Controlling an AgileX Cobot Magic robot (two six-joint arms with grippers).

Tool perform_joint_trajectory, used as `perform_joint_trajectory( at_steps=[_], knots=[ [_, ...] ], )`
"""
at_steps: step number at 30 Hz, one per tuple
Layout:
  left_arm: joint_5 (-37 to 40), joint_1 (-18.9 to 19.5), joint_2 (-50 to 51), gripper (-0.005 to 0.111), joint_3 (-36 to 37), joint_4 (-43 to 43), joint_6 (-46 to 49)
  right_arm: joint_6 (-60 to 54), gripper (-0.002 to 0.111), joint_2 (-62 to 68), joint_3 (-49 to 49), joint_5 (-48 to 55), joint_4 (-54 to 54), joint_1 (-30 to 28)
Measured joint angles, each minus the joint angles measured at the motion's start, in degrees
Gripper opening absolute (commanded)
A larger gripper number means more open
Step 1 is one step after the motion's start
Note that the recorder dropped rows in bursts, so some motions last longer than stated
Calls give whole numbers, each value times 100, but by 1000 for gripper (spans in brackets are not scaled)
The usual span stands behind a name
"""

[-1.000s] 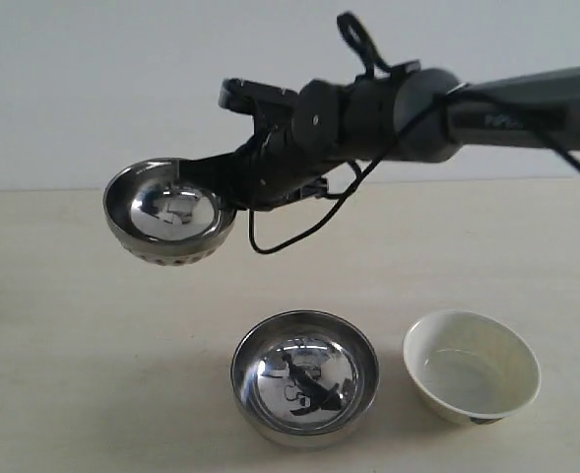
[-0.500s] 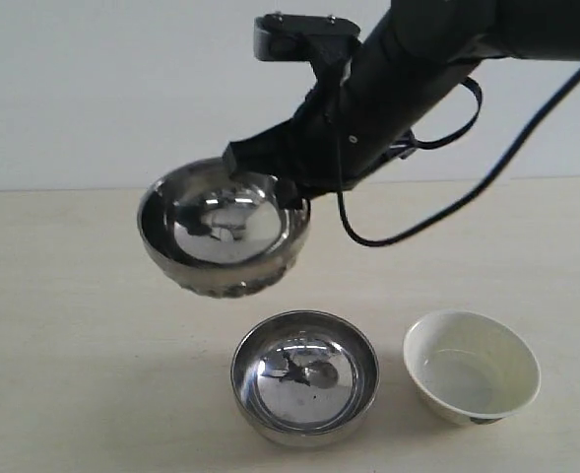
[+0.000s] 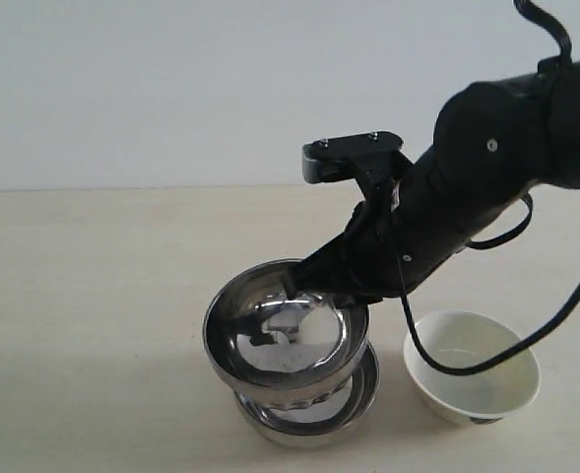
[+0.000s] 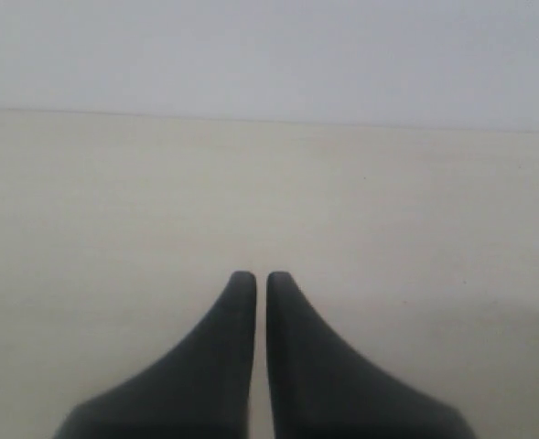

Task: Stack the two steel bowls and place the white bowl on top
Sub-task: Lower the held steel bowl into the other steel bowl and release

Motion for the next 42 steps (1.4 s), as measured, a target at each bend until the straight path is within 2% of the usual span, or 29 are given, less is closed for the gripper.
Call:
perform_joint_trajectory(
  at_steps=[9, 29, 31, 32, 36, 37, 40, 41, 42],
  knots=[
    [0, 0, 0, 4, 0, 0, 0, 199, 0, 0, 669, -795, -488, 0],
    [0, 0, 0, 4, 0, 0, 0, 299, 0, 0, 884, -1160, -557, 0],
    [0, 0, 0, 4, 0, 0, 0, 299, 5, 0, 884, -1261, -557, 0],
    [0, 0, 0, 4, 0, 0, 0, 299, 16, 0, 884, -1291, -557, 0],
    [0, 0, 0, 4, 0, 0, 0, 299, 44, -8, 884, -1332, -557, 0],
    [0, 0, 0, 4, 0, 0, 0, 299, 45, -8, 884, -1332, -557, 0],
    [0, 0, 0, 4, 0, 0, 0, 299, 39, -8, 884, -1417, -557, 0],
    [0, 0, 0, 4, 0, 0, 0, 285, 35, -8, 884, -1474, -557, 0],
    [0, 0, 0, 4, 0, 0, 0, 252, 24, -8, 872, -1498, -557, 0]
  ],
)
